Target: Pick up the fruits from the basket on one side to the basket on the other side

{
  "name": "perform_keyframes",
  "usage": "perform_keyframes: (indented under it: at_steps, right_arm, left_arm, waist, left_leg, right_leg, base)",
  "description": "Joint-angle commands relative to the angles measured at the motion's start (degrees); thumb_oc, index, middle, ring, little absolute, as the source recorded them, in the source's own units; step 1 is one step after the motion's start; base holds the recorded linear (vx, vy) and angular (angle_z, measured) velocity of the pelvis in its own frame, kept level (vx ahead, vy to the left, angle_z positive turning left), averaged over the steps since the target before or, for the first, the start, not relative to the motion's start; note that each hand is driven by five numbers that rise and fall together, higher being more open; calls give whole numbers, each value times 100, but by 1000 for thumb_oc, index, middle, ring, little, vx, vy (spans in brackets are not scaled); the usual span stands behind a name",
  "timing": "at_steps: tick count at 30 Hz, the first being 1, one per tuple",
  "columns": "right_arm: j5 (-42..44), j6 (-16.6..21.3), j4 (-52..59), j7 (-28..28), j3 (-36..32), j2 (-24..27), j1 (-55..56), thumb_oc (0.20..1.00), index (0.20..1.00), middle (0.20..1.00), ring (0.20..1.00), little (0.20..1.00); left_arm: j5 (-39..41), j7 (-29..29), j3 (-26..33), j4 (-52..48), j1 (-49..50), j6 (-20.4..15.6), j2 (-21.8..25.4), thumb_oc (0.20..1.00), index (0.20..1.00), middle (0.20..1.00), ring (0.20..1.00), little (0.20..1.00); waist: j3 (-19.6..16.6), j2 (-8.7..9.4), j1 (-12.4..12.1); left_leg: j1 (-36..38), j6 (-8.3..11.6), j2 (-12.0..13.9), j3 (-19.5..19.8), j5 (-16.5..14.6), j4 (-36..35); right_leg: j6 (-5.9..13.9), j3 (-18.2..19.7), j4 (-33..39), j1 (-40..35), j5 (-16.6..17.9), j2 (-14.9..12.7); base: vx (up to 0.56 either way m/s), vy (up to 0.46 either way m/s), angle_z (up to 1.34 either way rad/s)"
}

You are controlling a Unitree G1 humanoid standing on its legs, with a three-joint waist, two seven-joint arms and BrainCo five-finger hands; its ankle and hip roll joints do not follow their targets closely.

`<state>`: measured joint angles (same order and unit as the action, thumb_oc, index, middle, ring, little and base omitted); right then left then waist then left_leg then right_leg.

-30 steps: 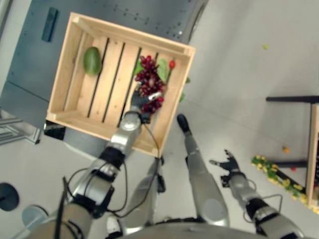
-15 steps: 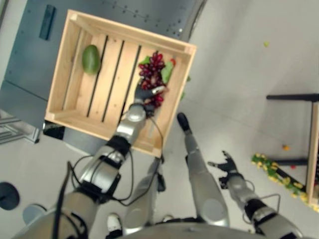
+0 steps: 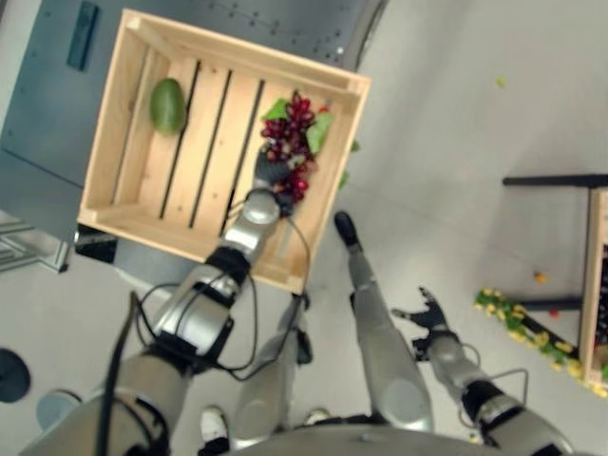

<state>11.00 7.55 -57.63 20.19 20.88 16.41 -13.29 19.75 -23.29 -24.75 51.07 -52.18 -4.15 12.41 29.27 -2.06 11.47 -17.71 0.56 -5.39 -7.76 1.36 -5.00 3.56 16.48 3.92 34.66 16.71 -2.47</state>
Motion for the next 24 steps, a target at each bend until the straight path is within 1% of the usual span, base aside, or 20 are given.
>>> perform_keyframes:
  at_steps: [1, 15, 21, 24]
  right_arm:
    - [204, 141, -59, 126, 174, 111, 42, 1000, 1000, 1000, 1000, 1000]
    - [194, 165, -6, 190, 190, 97, 2, 1000, 1000, 1000, 1000, 1000]
    - [182, 148, -22, 171, 187, 91, -5, 1000, 1000, 1000, 1000, 1000]
    - [180, 142, 18, 153, 120, 104, 47, 1000, 1000, 1000, 1000, 1000]
  left_arm:
    - [-113, 360, -187, 941, -455, 344, -610, 200, 200, 200, 200, 200]
    - [-50, 289, -171, 743, -325, 301, -659, 200, 200, 200, 200, 200]
    - [138, 384, -148, 578, -216, 206, -574, 200, 200, 200, 200, 200]
    - [382, 416, -154, 191, -61, 76, -476, 200, 200, 200, 200, 200]
  waist:
    - [52, 30, 211]
    - [52, 92, 181]
    - [52, 114, 152]
    - [52, 122, 124]
  left_leg:
    - [-626, 204, 184, 338, 292, 36]
    - [-641, 200, 185, 372, 282, 41]
    - [-616, 209, 199, 412, 293, 24]
    - [-610, 215, 207, 446, 296, 20]
  right_leg:
    - [221, -424, -131, -93, -603, 597]
    - [217, -464, -119, -106, -598, 606]
    - [216, -507, -102, -145, -601, 603]
    - [216, -549, -91, -158, -597, 589]
  base:
    - [-3, -9, -6]
    - [0, -1, 0]
    - [0, 0, 0]
    - [0, 0, 0]
